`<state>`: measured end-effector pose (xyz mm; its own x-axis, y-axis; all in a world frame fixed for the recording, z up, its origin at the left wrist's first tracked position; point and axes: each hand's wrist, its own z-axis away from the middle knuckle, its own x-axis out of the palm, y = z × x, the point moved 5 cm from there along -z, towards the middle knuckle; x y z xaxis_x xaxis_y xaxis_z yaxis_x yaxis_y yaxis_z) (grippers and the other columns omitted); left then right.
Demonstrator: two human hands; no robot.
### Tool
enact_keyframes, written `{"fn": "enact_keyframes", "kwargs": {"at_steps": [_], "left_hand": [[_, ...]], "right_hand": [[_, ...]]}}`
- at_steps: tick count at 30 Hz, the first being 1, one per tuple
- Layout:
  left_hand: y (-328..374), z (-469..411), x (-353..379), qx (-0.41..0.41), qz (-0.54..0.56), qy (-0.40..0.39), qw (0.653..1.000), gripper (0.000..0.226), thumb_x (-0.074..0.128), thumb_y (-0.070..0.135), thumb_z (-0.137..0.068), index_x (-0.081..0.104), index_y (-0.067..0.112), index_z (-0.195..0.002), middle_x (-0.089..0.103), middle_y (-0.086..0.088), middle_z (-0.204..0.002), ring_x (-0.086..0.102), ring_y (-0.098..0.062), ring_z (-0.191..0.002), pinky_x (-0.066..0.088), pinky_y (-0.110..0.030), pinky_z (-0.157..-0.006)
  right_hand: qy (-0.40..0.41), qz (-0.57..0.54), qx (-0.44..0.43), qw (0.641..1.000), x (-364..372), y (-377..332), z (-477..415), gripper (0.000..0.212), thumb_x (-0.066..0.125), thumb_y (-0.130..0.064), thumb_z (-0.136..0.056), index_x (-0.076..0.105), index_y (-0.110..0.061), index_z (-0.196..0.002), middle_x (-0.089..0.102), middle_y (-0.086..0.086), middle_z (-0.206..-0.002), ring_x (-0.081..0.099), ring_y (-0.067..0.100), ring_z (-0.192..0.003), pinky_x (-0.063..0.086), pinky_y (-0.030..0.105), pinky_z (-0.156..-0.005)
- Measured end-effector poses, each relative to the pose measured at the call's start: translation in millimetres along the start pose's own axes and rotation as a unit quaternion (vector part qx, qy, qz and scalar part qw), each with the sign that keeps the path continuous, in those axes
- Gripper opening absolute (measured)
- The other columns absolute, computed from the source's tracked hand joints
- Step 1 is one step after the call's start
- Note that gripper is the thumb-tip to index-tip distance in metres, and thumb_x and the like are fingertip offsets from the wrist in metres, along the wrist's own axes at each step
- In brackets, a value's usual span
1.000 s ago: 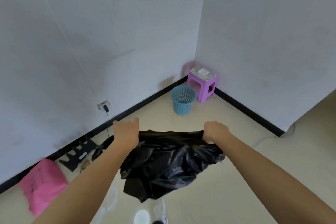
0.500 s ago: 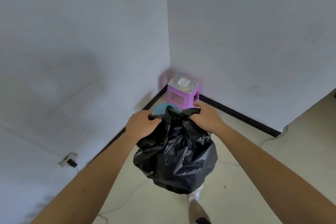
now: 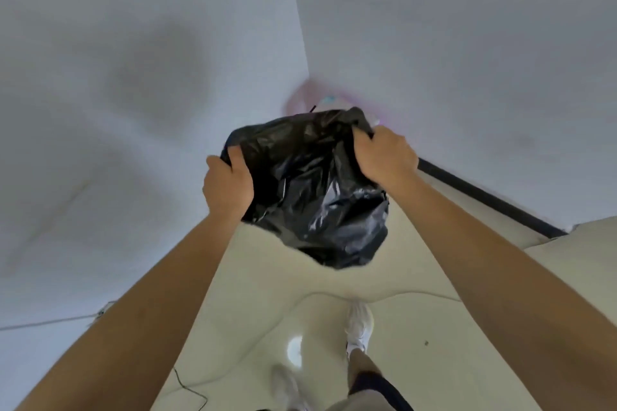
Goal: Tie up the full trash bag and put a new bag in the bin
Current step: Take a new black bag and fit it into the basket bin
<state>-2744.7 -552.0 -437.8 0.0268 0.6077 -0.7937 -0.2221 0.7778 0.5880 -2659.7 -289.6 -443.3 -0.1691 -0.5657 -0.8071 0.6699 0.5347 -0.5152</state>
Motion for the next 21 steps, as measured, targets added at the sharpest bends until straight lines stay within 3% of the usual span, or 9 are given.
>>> {"fn": "enact_keyframes", "kwargs": {"at_steps": [2,4,6,10,14,18,21], "left_hand": [[-1.9,-22.8,20.5,0.008,0.073,-0.012,0.997,0.044,0.048,0.048,-0.097,0.039,0.007,-0.107,0.055,-0.008,-0.1,0.058,-0.031,-0.096,0.042,-0.037,-0.075],[-16.9,-40.6,47.1,0.026,0.074,-0.018,0.997,0.045,0.064,0.035,-0.09,0.039,0.004,-0.111,0.05,-0.011,-0.112,0.053,-0.025,-0.095,0.044,-0.034,-0.077],[-44.5,-56.0,81.5,0.023,0.048,-0.023,0.998,0.042,0.067,0.017,-0.088,0.041,-0.003,-0.115,0.044,-0.018,-0.122,0.049,-0.024,-0.094,0.042,-0.03,-0.078],[-113.7,-80.3,159.0,0.017,0.043,-0.057,0.997,0.029,0.053,-0.004,-0.084,0.045,-0.002,-0.112,0.045,-0.022,-0.121,0.051,-0.035,-0.104,0.037,-0.027,-0.075],[-200.8,-94.0,242.8,0.04,0.058,-0.155,0.985,0.043,0.045,0.003,-0.076,0.05,0.016,-0.117,0.057,-0.011,-0.117,0.059,-0.03,-0.1,0.05,-0.045,-0.084],[-282.7,-108.5,312.3,0.017,0.033,-0.266,0.963,0.049,0.041,0.006,-0.08,0.052,0.026,-0.124,0.06,-0.001,-0.115,0.058,-0.024,-0.1,0.047,-0.038,-0.083],[-329.6,-131.8,355.4,0.006,0.014,-0.316,0.949,0.057,0.041,0.02,-0.073,0.052,0.03,-0.128,0.058,-0.006,-0.125,0.057,-0.026,-0.112,0.048,-0.048,-0.096]], "right_hand": [[0.002,-0.031,0.019,0.999,17.1,2.5,-28.0,0.059,0.031,-0.06,-0.094,0.06,-0.012,-0.112,0.061,0.012,-0.1,0.056,0.034,-0.09,0.043,0.038,-0.076],[-0.01,-0.1,0.037,0.994,47.8,11.3,-49.1,0.054,0.034,-0.058,-0.093,0.061,-0.011,-0.098,0.057,0.012,-0.099,0.054,0.033,-0.088,0.041,0.037,-0.074],[-0.031,-0.185,0.061,0.98,89.4,22.9,-63.9,0.049,0.036,-0.058,-0.087,0.057,-0.013,-0.088,0.057,0.013,-0.103,0.055,0.031,-0.094,0.042,0.037,-0.076],[-0.051,-0.218,0.103,0.969,189.5,62.2,-74.5,0.049,0.041,-0.057,-0.078,0.058,-0.019,-0.103,0.049,0.01,-0.121,0.05,0.034,-0.116,0.043,0.046,-0.104],[-0.085,-0.176,0.051,0.979,302.3,99.6,-70.2,0.019,0.063,-0.024,-0.082,0.056,-0.015,-0.097,0.041,0.002,-0.127,0.048,0.017,-0.113,0.038,0.03,-0.102],[-0.16,-0.105,0.043,0.981,414.8,129.9,-68.0,0.025,0.065,-0.015,-0.079,0.051,-0.021,-0.098,0.041,-0.004,-0.118,0.05,0.019,-0.102,0.042,0.033,-0.089],[-0.225,-0.076,0.049,0.97,481.1,140.2,-77.7,0.052,0.064,-0.014,-0.082,0.046,-0.023,-0.13,0.036,0.002,-0.135,0.048,0.022,-0.115,0.04,0.03,-0.096]]}}
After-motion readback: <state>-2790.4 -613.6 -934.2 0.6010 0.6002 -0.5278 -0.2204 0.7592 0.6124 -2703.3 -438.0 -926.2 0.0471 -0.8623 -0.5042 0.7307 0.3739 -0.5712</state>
